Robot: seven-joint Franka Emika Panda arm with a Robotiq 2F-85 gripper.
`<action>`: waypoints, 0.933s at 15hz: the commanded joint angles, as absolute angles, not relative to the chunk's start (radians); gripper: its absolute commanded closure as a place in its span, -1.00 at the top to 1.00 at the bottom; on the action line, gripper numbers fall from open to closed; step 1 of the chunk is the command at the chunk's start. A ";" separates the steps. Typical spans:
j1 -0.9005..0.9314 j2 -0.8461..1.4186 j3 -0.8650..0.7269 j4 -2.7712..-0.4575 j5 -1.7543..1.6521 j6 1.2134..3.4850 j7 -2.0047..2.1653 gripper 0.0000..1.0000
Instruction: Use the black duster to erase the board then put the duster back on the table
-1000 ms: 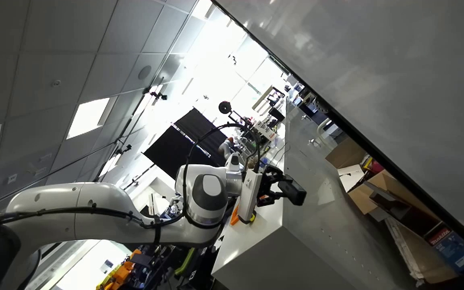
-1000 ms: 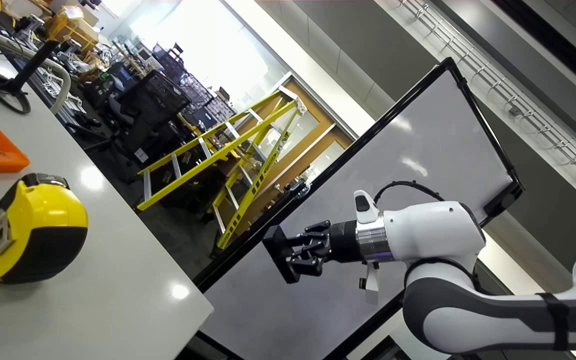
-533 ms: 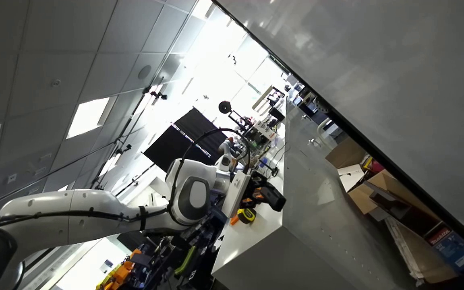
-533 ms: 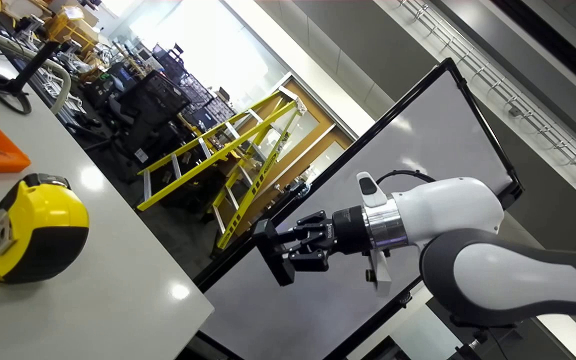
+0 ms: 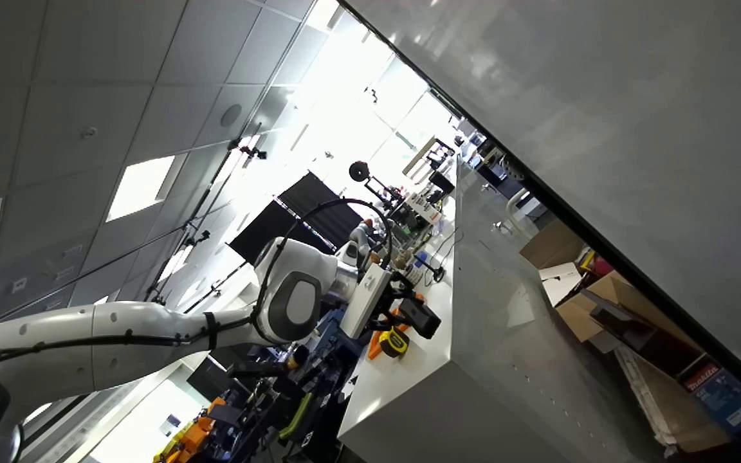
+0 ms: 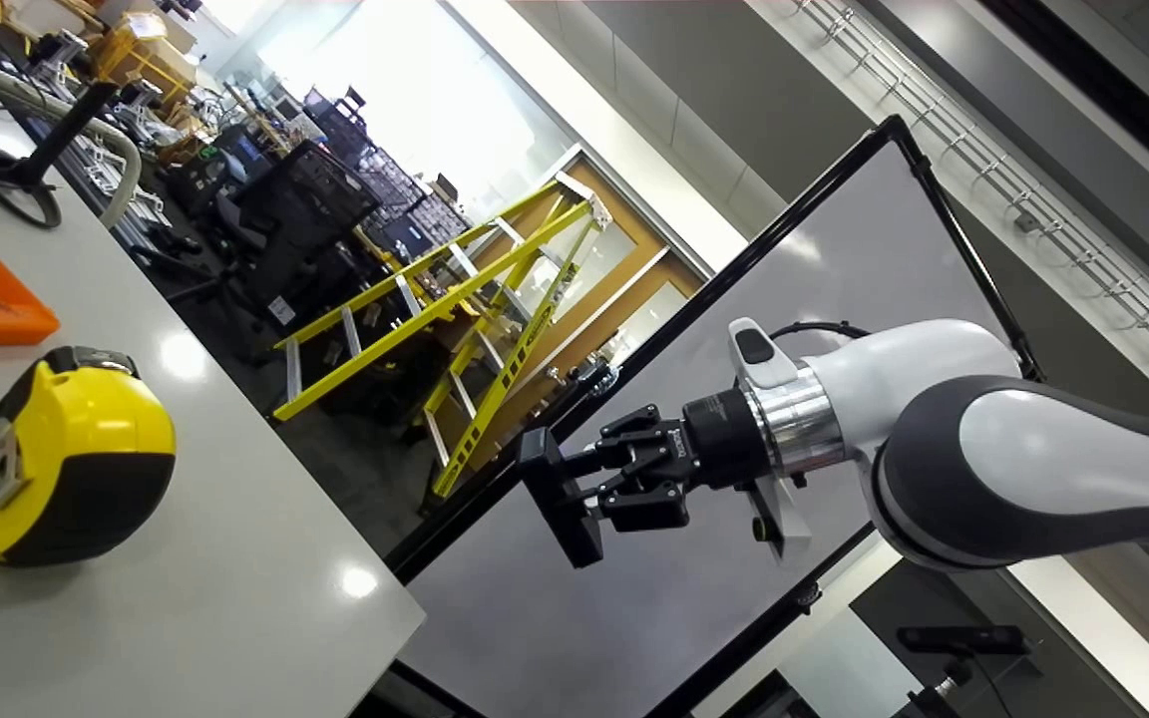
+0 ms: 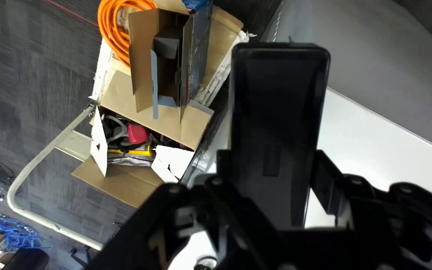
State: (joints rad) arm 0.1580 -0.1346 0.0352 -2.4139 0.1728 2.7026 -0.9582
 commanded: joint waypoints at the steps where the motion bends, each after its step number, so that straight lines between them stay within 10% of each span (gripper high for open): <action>1: 0.191 -0.072 0.021 -2.374 0.273 2.694 -1.071 -0.42; 14: 0.161 0.141 0.140 -2.228 0.572 2.690 -1.322 -0.42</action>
